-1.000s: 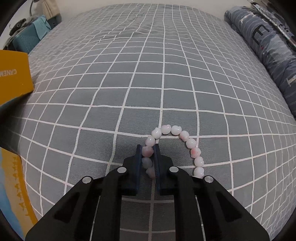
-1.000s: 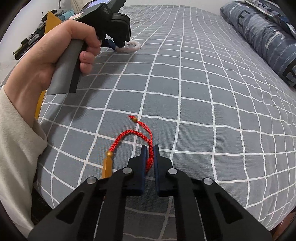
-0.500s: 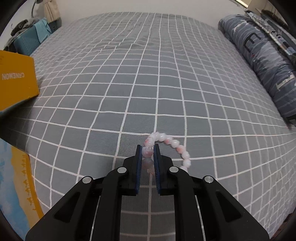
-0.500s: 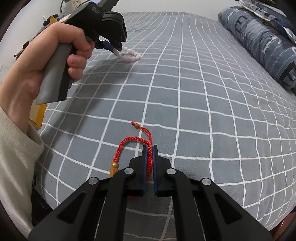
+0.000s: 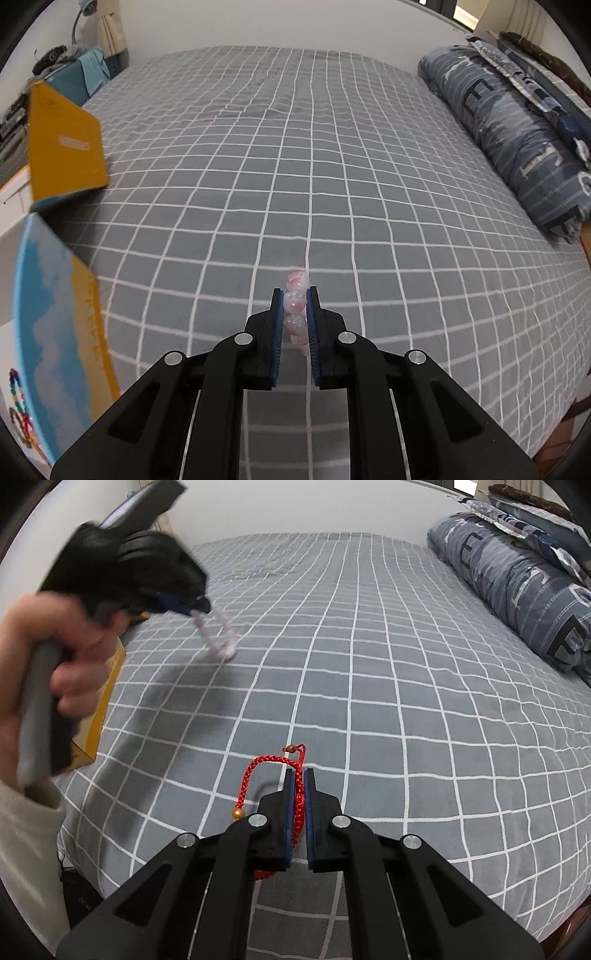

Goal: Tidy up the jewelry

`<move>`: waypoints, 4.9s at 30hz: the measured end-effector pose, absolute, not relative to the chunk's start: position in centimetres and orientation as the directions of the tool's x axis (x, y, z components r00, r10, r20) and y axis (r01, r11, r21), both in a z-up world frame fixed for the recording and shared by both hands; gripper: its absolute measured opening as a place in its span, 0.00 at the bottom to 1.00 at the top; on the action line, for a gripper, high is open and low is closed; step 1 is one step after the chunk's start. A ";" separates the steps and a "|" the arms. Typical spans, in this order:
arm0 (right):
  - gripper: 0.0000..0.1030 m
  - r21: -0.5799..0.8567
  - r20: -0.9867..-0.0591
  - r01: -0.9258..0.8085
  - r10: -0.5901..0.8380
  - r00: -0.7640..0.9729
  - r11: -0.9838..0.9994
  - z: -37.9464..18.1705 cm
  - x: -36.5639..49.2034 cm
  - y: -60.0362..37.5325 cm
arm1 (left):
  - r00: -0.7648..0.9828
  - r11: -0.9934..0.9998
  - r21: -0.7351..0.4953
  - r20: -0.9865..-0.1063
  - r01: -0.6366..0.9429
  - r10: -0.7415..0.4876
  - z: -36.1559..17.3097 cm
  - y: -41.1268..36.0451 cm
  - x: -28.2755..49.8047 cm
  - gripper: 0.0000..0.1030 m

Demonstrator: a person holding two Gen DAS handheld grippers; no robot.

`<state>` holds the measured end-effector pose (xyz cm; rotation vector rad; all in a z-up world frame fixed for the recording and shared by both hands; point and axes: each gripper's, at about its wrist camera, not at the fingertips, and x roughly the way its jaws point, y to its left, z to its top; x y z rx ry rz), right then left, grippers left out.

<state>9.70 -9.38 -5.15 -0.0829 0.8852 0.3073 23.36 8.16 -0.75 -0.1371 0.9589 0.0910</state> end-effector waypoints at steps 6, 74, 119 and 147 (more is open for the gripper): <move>0.04 0.062 -0.744 -0.288 0.236 0.625 0.956 -3.3 9.3 -9.6 | 0.637 0.986 -0.100 -0.771 -0.131 0.007 2.3 8.4 19.0 0.11; 0.08 0.015 -0.854 -0.610 0.327 0.404 0.792 -0.4 12.2 28.9 | 0.418 0.828 -0.005 -0.865 -0.561 0.278 0.4 42.3 0.4 0.14; 0.93 0.043 -0.598 -0.514 0.434 0.674 0.857 5.2 -2.5 14.7 | 0.613 0.821 -0.028 -0.680 -0.570 0.402 4.7 31.2 -15.2 0.94; 0.93 -0.029 -0.606 -0.524 0.402 0.686 0.851 4.6 -2.4 15.2 | 0.599 0.805 -0.003 -0.669 -0.594 0.440 4.3 30.7 -13.9 0.94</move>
